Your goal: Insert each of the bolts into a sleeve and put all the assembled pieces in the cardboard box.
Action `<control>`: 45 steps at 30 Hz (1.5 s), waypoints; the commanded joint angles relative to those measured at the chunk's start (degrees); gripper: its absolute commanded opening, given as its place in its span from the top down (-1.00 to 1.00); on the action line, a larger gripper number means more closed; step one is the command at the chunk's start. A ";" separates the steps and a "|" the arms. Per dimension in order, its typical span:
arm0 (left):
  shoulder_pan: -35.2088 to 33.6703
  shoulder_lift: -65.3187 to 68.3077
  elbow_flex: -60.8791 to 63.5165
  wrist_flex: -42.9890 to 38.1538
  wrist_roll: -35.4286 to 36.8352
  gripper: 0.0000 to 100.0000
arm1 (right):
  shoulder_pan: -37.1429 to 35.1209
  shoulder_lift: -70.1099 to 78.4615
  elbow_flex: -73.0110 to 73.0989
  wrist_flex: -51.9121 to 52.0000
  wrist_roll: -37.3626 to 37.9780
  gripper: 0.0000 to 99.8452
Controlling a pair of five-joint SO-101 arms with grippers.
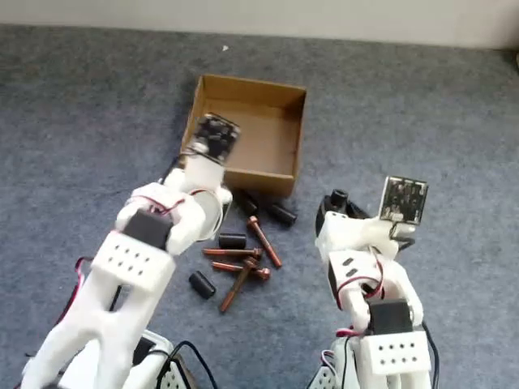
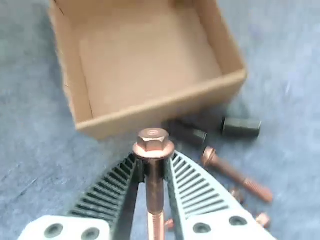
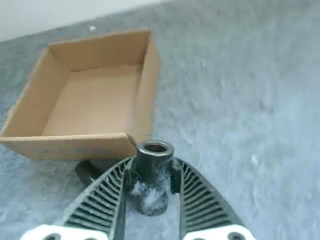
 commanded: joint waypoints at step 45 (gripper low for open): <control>9.54 -61.32 15.25 2.64 21.80 0.99 | -41.80 -13.85 4.44 -13.49 20.40 0.99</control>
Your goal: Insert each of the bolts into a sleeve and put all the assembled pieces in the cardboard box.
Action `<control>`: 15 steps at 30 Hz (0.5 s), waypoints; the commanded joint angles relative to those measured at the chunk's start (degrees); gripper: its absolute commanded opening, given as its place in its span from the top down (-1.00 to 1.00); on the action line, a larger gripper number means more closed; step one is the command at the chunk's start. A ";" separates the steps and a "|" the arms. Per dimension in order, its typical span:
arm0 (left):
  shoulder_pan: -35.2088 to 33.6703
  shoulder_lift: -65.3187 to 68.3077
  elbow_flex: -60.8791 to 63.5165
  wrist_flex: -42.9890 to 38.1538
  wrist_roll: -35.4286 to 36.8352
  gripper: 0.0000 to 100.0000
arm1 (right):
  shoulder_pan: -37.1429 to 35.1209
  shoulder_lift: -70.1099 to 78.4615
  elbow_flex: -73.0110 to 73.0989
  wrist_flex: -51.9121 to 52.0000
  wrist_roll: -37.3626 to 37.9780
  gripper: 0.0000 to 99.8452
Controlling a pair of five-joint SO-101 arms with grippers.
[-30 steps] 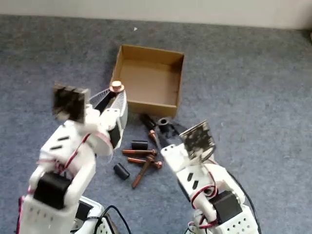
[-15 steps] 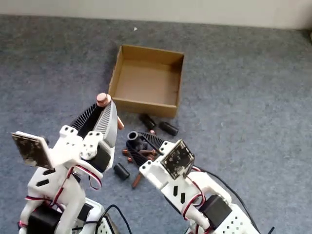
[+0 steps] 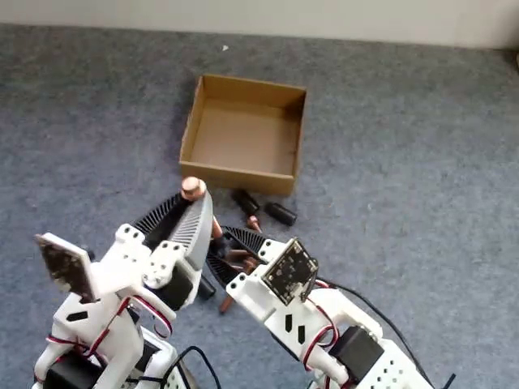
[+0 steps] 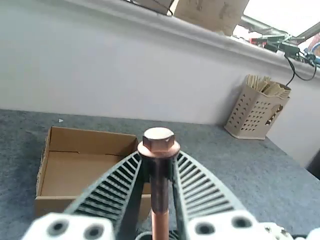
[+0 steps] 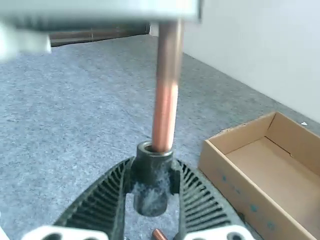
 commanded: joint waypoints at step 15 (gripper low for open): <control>-1.89 -0.48 -0.04 3.69 0.70 0.99 | -0.57 -1.10 -5.32 -1.45 0.70 0.99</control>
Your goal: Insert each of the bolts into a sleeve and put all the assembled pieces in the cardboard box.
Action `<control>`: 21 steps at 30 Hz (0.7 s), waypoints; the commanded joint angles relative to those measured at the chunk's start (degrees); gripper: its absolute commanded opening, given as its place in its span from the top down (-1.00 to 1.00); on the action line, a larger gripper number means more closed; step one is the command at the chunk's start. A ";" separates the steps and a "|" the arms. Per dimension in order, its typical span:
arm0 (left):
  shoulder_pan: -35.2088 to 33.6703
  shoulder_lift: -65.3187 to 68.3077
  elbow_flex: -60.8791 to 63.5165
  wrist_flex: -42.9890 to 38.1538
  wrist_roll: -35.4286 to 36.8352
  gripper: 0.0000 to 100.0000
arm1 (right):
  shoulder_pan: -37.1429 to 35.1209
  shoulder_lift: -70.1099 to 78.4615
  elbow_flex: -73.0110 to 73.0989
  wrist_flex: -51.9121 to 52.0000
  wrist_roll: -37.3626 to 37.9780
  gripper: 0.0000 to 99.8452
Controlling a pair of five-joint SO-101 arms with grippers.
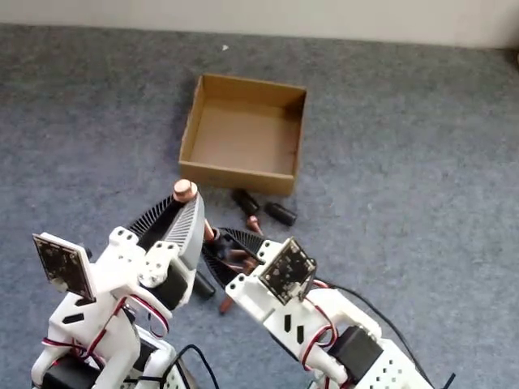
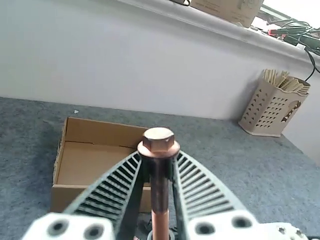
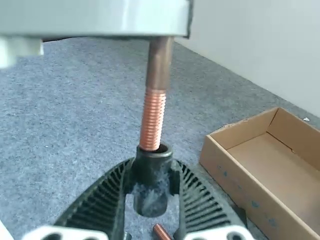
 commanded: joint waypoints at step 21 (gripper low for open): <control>4.18 -0.31 3.82 6.15 0.26 0.96 | 4.18 -1.19 -5.41 -1.71 6.33 0.99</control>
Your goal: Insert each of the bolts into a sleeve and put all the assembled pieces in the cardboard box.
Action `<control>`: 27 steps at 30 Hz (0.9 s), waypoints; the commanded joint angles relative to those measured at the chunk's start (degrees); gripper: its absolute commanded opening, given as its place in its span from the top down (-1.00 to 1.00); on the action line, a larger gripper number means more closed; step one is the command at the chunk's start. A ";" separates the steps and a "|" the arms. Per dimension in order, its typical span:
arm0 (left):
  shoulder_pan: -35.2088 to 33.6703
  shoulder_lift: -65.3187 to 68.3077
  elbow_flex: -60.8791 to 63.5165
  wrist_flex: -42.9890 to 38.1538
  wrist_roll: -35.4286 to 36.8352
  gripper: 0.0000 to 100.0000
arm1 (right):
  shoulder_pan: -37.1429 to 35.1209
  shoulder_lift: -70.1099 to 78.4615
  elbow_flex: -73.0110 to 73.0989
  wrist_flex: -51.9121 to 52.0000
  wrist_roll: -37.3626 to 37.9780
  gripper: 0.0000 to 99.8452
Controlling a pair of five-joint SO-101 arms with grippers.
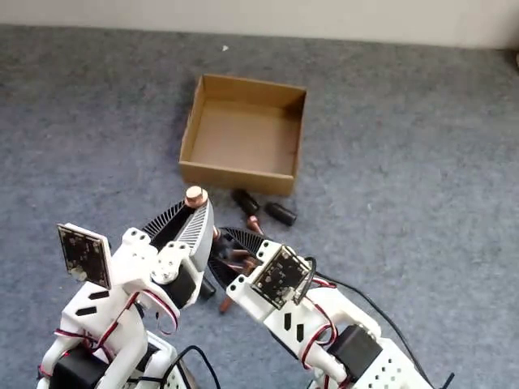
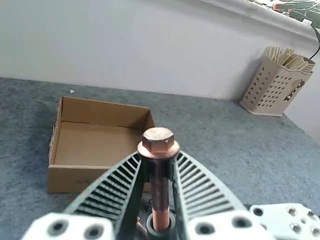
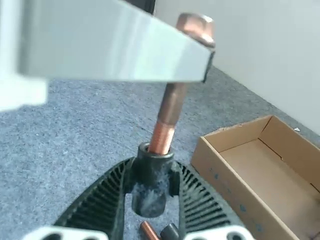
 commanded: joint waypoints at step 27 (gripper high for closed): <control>-28.97 -0.22 9.45 12.40 -8.70 0.40 | 22.02 22.11 -16.48 0.48 -11.16 0.99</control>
